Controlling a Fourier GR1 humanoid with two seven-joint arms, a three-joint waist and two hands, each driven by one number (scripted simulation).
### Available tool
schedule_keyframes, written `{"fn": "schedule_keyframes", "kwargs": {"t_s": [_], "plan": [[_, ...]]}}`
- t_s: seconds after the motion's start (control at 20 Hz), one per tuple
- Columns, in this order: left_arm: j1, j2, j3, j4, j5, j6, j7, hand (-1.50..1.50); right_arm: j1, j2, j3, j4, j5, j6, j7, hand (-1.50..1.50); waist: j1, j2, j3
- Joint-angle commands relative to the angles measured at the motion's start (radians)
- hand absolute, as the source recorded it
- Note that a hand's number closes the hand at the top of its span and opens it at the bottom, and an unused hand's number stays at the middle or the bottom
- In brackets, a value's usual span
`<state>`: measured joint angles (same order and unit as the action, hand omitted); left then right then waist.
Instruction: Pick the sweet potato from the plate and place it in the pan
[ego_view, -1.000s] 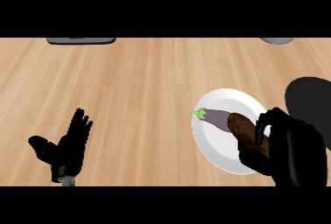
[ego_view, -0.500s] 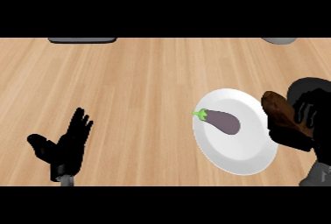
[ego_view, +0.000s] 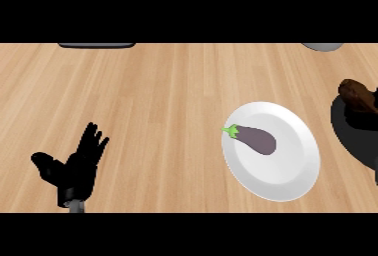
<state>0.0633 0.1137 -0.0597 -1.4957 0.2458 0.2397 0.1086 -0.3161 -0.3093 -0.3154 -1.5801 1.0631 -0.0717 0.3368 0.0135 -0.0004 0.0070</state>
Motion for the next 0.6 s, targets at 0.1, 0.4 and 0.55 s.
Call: {"fn": "schedule_keyframes", "kwargs": {"t_s": [0.1,0.4,0.55], "plan": [[-0.034,-0.017,-0.027,0.032,-0.018,0.008,0.051,0.0,-0.192,-0.108,-0.122,0.452,-0.066,-0.159,-0.162,1.5,0.016,0.012,-0.005],[-0.002,-0.009,-0.036,-0.012,-0.023,0.0,0.06,0.0,-0.267,-0.234,-0.221,0.815,-0.147,-0.263,-0.393,1.5,0.029,0.015,-0.003],[-0.025,-0.008,-0.016,0.052,-0.016,-0.018,0.021,0.0,-0.243,-0.285,-0.174,0.905,0.001,-0.251,-0.266,-1.5,0.036,0.023,-0.005]]}}
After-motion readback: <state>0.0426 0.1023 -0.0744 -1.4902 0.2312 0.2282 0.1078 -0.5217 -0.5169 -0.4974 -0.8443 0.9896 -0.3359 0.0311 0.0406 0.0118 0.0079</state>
